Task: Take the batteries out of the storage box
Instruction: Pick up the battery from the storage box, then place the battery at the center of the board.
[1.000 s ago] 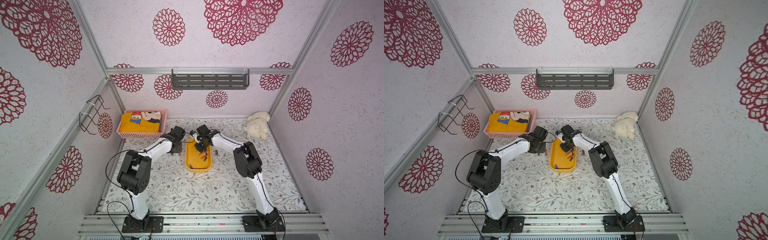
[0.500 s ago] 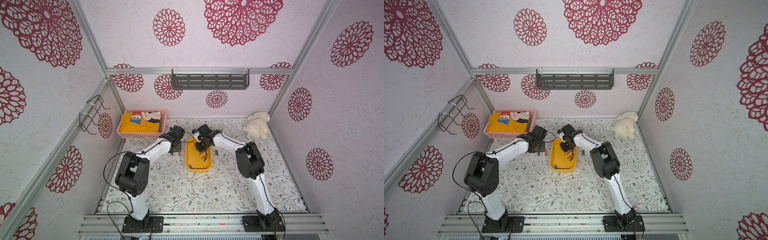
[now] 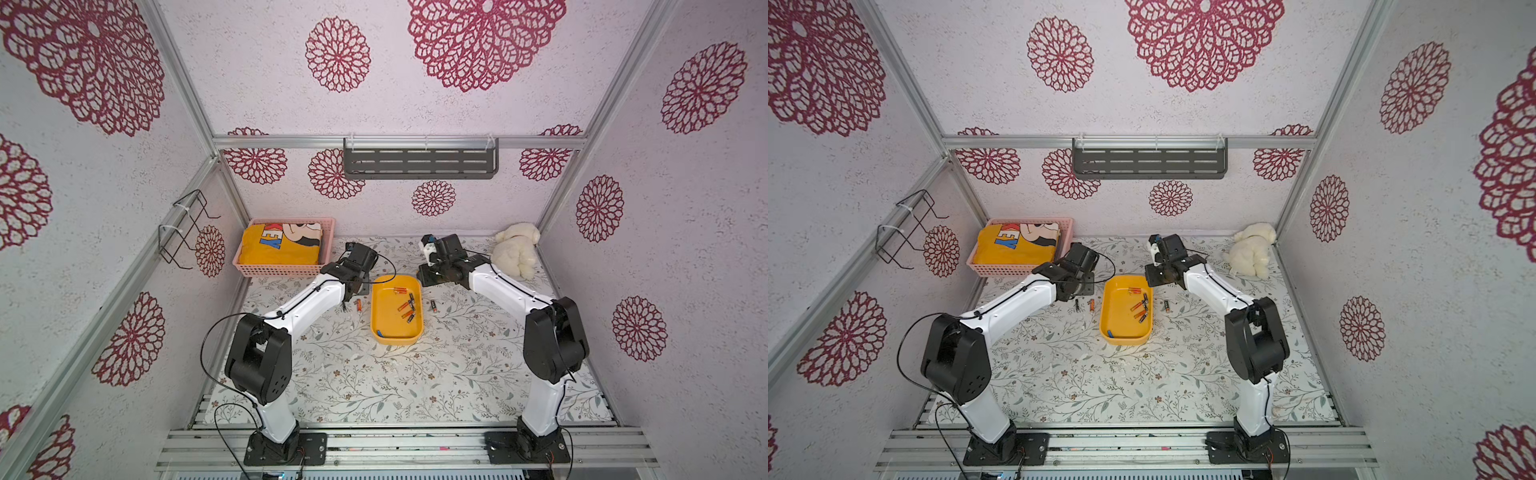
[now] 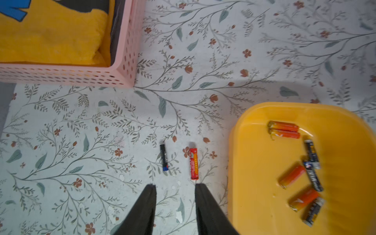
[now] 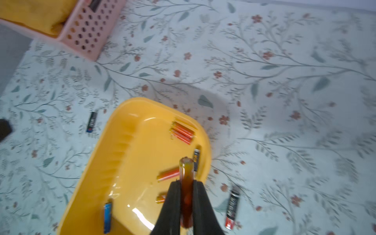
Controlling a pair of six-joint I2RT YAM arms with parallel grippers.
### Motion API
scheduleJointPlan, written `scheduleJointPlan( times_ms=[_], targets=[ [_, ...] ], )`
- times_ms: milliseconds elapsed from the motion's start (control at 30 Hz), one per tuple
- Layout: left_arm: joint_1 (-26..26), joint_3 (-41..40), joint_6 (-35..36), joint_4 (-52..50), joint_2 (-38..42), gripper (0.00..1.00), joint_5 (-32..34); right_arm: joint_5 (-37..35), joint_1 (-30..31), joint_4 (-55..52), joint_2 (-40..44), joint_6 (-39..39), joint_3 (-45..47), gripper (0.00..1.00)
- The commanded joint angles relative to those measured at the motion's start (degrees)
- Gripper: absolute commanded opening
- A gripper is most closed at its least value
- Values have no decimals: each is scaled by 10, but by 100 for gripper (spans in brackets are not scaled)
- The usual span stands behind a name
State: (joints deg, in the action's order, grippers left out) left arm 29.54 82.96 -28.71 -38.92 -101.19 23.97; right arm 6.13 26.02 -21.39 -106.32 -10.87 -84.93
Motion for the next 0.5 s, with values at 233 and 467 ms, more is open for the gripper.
scheduleJointPlan(
  times_ms=[233,467],
  targets=[
    [20,28,2,8,-31,34,-17,-87,-44,40,-16,-16,101,2],
    [20,26,8,1,-38,34,-21,-65,-45,59,-60,-24,100,2]
  ],
)
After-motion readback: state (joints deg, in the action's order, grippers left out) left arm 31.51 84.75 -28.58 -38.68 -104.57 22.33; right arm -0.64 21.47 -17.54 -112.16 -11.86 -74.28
